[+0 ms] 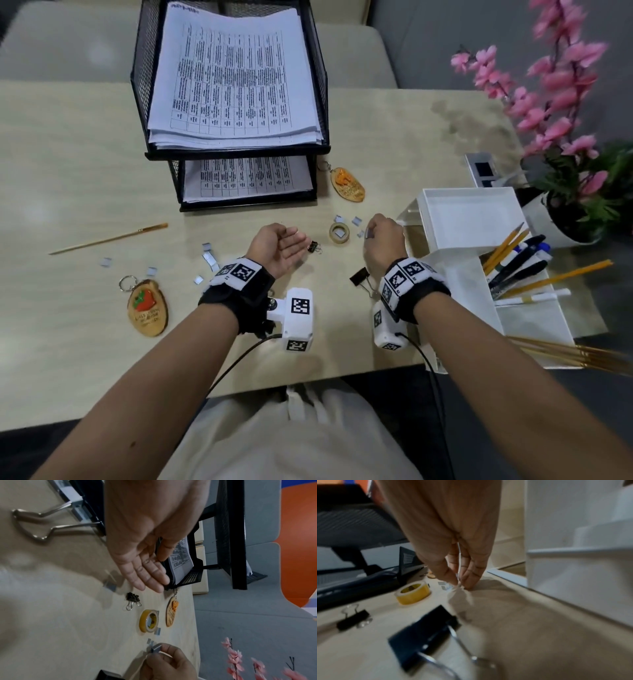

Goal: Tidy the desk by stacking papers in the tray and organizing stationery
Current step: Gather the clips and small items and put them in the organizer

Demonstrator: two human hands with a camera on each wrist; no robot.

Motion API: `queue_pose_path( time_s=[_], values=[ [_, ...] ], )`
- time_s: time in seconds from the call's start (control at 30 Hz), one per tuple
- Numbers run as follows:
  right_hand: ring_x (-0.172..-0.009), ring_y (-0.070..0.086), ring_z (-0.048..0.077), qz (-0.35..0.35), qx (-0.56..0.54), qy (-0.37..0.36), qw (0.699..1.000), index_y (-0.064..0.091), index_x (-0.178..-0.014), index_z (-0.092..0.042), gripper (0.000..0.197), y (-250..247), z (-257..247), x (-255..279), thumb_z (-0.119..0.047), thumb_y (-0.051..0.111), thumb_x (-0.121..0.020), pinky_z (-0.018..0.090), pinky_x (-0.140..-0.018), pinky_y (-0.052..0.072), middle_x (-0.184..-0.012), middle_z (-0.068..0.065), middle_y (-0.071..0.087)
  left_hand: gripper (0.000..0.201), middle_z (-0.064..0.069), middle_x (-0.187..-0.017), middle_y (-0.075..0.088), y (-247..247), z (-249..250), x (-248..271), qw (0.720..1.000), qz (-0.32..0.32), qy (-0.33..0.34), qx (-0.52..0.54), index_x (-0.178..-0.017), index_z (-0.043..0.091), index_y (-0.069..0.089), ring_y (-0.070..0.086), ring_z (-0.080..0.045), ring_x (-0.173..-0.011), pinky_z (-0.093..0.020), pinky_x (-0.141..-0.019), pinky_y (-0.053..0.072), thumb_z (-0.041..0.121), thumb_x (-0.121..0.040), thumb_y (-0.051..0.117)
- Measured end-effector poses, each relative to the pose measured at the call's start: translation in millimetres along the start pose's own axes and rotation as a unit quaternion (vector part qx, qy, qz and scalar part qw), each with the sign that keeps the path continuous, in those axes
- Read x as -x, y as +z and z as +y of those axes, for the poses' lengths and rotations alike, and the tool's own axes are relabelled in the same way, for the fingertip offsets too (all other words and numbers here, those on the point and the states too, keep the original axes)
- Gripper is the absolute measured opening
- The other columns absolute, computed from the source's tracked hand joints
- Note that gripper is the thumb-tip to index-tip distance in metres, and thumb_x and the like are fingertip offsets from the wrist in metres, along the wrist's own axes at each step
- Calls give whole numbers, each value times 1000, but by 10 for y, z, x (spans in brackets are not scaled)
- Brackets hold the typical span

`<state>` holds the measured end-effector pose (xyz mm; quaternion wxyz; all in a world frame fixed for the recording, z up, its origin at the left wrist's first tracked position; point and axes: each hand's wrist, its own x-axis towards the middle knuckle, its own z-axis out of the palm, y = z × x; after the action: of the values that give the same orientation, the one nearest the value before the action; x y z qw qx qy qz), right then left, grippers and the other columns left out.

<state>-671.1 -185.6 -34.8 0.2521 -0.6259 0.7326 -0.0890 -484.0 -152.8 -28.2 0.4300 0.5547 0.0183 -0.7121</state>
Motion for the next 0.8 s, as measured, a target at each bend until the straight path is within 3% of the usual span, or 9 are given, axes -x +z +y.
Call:
queue_pose_path(
  time_s=[0.17, 0.33, 0.43, 0.53, 0.6, 0.67, 0.73, 0.8],
  values=[
    [-99, 56, 36, -16, 11, 4, 1000, 59, -94, 3, 16, 49, -93, -37, 1, 50, -81, 34, -78, 47, -107, 22, 60, 30, 0, -45, 64, 9, 88, -45, 1000, -4, -5, -5, -72, 11, 51, 67, -12, -44, -18, -46, 54, 15, -95, 32],
    [-100, 55, 36, -7, 54, -4, 998, 58, -103, 3, 23, 120, -132, -52, 1, 48, -83, 28, -71, 35, -112, 22, 54, 29, -1, -44, 63, 7, 133, -66, 1000, -8, -4, -6, -72, 10, 51, 66, -13, -43, -19, -44, 55, 13, -94, 33],
    [-92, 55, 36, -5, 40, 3, 999, 59, -95, 2, 20, 123, -117, -57, 6, 48, -79, 28, -69, 36, -106, 23, 57, 29, -1, -44, 63, 4, 154, -92, 1000, -12, -6, -8, -72, 10, 51, 66, -13, -43, -19, -43, 54, 13, -94, 33],
    [-77, 50, 29, -4, 0, 36, 999, 55, -78, -6, 12, 61, -109, -75, 5, 52, -74, 27, -64, 36, -89, 17, 57, 29, -1, -44, 63, 18, 158, -130, 1000, -18, -8, -12, -72, 9, 52, 66, -13, -43, -20, -46, 56, 13, -94, 34],
    [-74, 50, 24, -2, -59, 43, 997, 58, -77, -6, 10, -20, -180, -53, 3, 57, -75, 23, -62, 38, -84, 12, 56, 29, -1, -46, 64, 38, 144, -160, 999, -27, -14, -26, -72, 10, 52, 67, -14, -48, -23, -58, 56, 14, -94, 34],
    [-65, 49, 18, -28, -144, 3, 989, 61, -80, -6, 11, -120, -335, 36, 4, 61, -76, 15, -54, 40, -81, 10, 57, 32, -2, -49, 66, 64, 117, -182, 998, -44, -27, -40, -73, 9, 54, 68, -15, -54, -27, -67, 53, 18, -95, 32],
    [-55, 46, 11, -95, -207, -56, 972, 61, -90, -3, 14, -204, -530, 171, 4, 63, -77, 6, -43, 37, -73, 6, 54, 39, -5, -50, 67, 107, 79, -190, 996, -64, -45, -48, -74, 7, 56, 67, -15, -49, -26, -61, 54, 23, -98, 29],
    [-53, 46, 9, -126, -227, -83, 962, 61, -95, -6, 19, -254, -634, 209, -2, 67, -77, 8, -47, 41, -72, 5, 54, 43, -8, -47, 65, 173, 51, -193, 995, -66, -60, -45, -72, 5, 54, 64, -15, -40, -22, -49, 54, 26, -100, 29]
  ],
)
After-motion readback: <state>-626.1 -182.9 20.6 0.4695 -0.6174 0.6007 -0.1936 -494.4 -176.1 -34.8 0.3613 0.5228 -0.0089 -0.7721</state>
